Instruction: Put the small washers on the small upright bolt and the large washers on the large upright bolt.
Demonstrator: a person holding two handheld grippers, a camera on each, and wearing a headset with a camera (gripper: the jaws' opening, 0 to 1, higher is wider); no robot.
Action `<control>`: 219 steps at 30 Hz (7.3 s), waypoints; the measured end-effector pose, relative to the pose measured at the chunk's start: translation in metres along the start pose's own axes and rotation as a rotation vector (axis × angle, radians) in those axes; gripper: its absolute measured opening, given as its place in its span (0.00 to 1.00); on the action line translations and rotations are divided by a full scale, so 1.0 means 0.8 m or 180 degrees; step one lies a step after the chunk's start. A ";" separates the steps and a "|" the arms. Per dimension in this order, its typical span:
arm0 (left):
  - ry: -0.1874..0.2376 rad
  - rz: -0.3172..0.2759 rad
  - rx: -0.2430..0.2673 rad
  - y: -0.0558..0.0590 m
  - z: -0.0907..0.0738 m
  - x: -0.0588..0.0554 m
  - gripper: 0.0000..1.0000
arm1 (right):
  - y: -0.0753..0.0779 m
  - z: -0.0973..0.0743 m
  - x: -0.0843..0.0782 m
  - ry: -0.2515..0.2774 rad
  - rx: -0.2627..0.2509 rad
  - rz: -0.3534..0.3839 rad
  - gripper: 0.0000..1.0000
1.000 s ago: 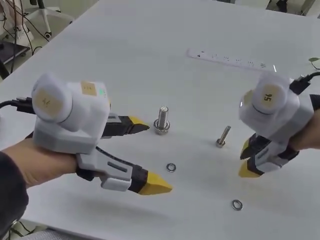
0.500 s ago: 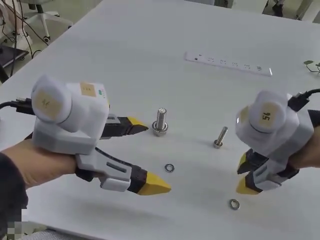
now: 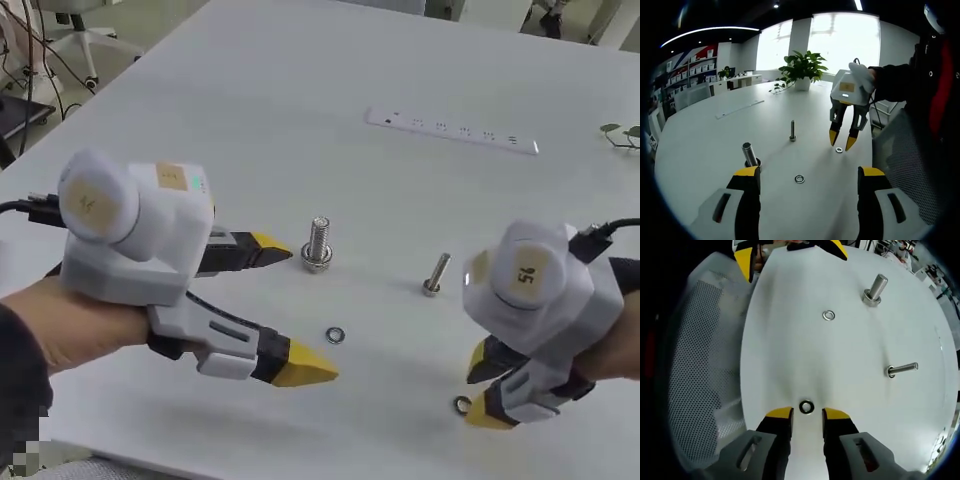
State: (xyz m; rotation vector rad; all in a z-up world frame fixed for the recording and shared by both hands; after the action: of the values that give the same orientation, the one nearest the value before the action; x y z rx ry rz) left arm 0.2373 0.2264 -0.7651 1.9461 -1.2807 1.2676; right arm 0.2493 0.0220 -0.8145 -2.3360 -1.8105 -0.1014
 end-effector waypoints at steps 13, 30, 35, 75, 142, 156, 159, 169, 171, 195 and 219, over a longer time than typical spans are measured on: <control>0.0020 0.0015 0.0010 0.002 -0.001 0.002 0.79 | -0.005 0.004 -0.002 0.0026 -0.0061 -0.0032 0.23; 0.0020 0.0011 0.0012 0.003 -0.002 0.002 0.79 | -0.009 0.006 0.001 0.0060 -0.0230 -0.0193 0.17; 0.0023 0.0006 0.0011 0.003 -0.002 0.002 0.79 | -0.011 0.007 0.001 0.0079 -0.0227 -0.0206 0.16; 0.0008 -0.0010 -0.0009 0.003 0.000 0.000 0.78 | 0.021 -0.001 -0.003 0.0038 -0.0263 -0.0056 0.14; 0.0008 -0.0050 0.0012 -0.001 -0.001 -0.003 0.78 | 0.105 -0.102 0.089 0.0302 -0.0659 -0.0352 0.14; -0.0006 -0.0074 0.0022 -0.003 0.000 -0.005 0.78 | 0.110 -0.089 0.097 0.0226 -0.0626 -0.0432 0.14; -0.0014 -0.0080 0.0020 -0.003 0.000 -0.006 0.78 | 0.111 -0.084 0.095 0.0199 -0.0603 -0.0427 0.14; -0.0028 -0.0098 0.0010 -0.004 0.002 -0.008 0.78 | 0.116 -0.074 0.096 0.0159 -0.0543 -0.0432 0.14; -0.0027 -0.0102 0.0009 -0.004 0.002 -0.008 0.78 | 0.118 -0.071 0.096 0.0155 -0.0529 -0.0429 0.14; -0.0072 -0.0117 -0.0032 -0.001 0.005 -0.012 0.78 | 0.123 -0.048 0.090 0.0102 -0.0424 -0.0378 0.14; -0.0127 -0.0130 -0.0041 -0.001 0.004 -0.015 0.78 | 0.124 -0.004 0.083 0.0034 -0.0320 -0.0313 0.14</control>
State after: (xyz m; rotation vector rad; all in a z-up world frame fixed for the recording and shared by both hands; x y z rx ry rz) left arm 0.2381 0.2298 -0.7774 1.9875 -1.2590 1.2036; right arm 0.3622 0.0612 -0.8108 -2.3064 -1.9582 -0.2230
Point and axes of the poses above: the centre of the closed fingertips' face, and the gripper's own axes: z roughly forward along the fingers, y roughly to its right, x roughly out of its top, the point moved 6 cm from there along -z, roughly backward along the fingers, and after that the axes turned 13 degrees about z, right-handed, at the moved point
